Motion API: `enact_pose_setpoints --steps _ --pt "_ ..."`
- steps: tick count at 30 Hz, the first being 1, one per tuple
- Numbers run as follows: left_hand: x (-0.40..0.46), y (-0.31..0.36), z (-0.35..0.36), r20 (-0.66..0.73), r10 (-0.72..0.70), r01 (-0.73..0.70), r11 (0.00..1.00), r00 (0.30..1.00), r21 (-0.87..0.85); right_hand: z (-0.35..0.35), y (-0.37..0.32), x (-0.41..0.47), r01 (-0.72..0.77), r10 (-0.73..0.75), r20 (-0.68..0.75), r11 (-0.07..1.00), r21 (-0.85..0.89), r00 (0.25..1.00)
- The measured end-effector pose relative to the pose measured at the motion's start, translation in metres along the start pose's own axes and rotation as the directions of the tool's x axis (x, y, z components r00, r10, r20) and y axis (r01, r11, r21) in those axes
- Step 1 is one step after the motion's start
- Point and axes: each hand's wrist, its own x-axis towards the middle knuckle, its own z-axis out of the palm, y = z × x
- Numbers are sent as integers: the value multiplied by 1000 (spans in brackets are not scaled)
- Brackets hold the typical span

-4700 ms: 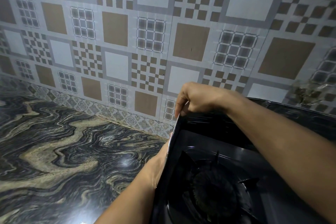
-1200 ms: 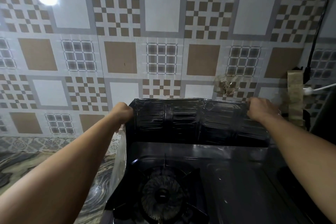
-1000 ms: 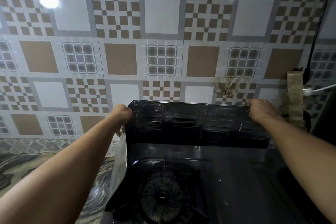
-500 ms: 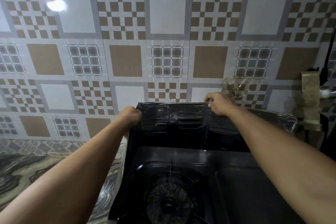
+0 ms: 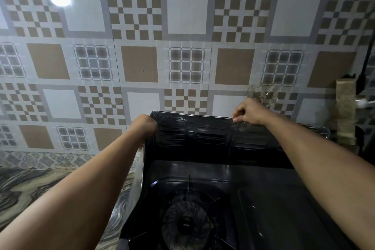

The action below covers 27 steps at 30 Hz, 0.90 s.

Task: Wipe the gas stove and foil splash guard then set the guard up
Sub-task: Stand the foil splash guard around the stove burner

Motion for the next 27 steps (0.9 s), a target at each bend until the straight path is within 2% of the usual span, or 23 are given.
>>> enact_pose_setpoints --steps 6,11,13,15,17,21,24,27 --pt "1 -3 -4 8 -12 13 995 1000 -95 -2 5 0 -15 14 -32 999 -40 999" --pt "-12 -4 -12 136 -41 80 952 990 -295 4 6 -5 -63 54 -85 992 -109 995" --pt "-20 -2 -16 223 -45 132 910 974 -393 7 4 -8 -78 63 -115 989 -126 991" --pt "-26 -6 -25 333 -81 248 832 940 -496 10 -2 -14 -98 77 -162 988 -119 984" --pt "-19 -21 -35 353 -104 297 780 930 -551 14 -11 -20 -109 88 -190 989 -104 978" --pt "-25 -50 -50 485 -91 397 714 870 -577 24 -33 -39 -72 62 -150 996 -61 987" --pt "-46 -60 -55 491 -74 400 690 868 -603 33 -50 -57 -46 41 -86 997 -63 995" --pt "-66 -70 -56 544 -67 468 605 836 -645 43 -65 -73 -39 38 -28 999 -36 999"
